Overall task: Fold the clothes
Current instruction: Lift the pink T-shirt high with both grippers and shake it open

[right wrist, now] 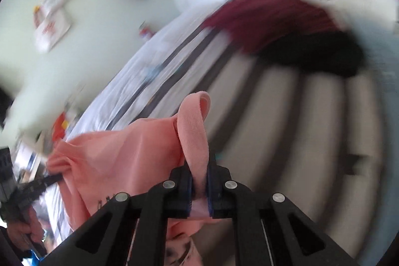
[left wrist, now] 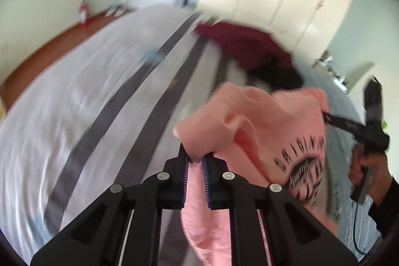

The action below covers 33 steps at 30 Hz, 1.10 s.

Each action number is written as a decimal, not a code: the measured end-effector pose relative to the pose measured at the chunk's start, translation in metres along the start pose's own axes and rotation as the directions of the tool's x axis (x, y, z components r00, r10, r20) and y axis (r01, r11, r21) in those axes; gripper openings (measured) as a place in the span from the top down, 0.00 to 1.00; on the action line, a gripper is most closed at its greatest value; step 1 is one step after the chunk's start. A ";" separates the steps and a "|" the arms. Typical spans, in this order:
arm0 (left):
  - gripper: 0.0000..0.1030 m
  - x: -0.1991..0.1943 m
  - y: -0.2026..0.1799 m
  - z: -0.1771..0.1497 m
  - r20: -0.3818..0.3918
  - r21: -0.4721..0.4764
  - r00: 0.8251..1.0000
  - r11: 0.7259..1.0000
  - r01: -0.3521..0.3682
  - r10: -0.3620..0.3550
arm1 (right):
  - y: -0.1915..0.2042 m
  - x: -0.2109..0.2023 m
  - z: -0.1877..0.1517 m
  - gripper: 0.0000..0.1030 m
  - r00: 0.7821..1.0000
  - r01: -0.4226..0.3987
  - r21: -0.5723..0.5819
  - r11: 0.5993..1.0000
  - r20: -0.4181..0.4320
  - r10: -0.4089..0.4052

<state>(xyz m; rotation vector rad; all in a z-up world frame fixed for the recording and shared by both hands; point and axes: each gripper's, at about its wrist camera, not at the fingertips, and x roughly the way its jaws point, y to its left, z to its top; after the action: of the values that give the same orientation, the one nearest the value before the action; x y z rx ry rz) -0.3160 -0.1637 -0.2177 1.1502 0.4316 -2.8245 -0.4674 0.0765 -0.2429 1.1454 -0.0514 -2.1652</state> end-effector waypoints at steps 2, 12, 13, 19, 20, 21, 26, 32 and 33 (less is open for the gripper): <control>0.92 0.003 -0.032 0.035 0.038 0.055 0.999 0.998 0.030 -0.032 | -0.027 -0.060 0.006 0.92 0.995 0.065 0.019 0.998 0.068 -0.067; 0.92 -0.084 -0.174 0.150 0.220 0.249 0.955 0.958 0.142 -0.199 | -0.077 -0.340 0.039 0.93 0.884 0.315 0.059 0.947 0.344 -0.316; 0.92 -0.107 -0.183 0.155 0.238 0.255 0.948 0.956 0.147 -0.210 | -0.071 -0.363 0.041 0.93 0.869 0.332 0.062 0.941 0.367 -0.331; 0.92 -0.256 -0.219 0.176 0.281 0.309 0.930 0.940 0.147 -0.238 | 0.002 -0.479 0.031 0.93 0.819 0.368 0.145 0.918 0.417 -0.394; 0.92 -0.284 -0.222 0.177 0.286 0.320 0.927 0.936 0.147 -0.243 | 0.015 -0.499 0.026 0.93 0.814 0.369 0.162 0.915 0.418 -0.402; 0.92 -0.311 -0.225 0.177 0.291 0.336 0.924 0.930 0.145 -0.250 | 0.029 -0.522 0.021 0.93 0.810 0.377 0.171 0.910 0.417 -0.414; 0.92 -0.419 -0.236 0.184 0.285 0.380 0.914 0.909 0.169 -0.289 | 0.089 -0.620 -0.005 0.93 0.791 0.379 0.200 0.903 0.437 -0.429; 0.92 -0.454 -0.243 0.217 0.299 0.374 0.903 0.908 0.187 -0.309 | 0.119 -0.684 0.008 0.93 0.772 0.367 0.222 0.904 0.469 -0.428; 0.92 -0.451 -0.244 0.221 0.306 0.372 0.902 0.910 0.181 -0.305 | 0.118 -0.680 0.014 0.93 0.772 0.370 0.219 0.903 0.468 -0.429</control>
<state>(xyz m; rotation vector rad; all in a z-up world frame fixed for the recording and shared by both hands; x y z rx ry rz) -0.1803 -0.0136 0.3024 0.6138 0.0696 -3.3344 -0.1525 0.3770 0.2934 0.6425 -0.1801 -2.8410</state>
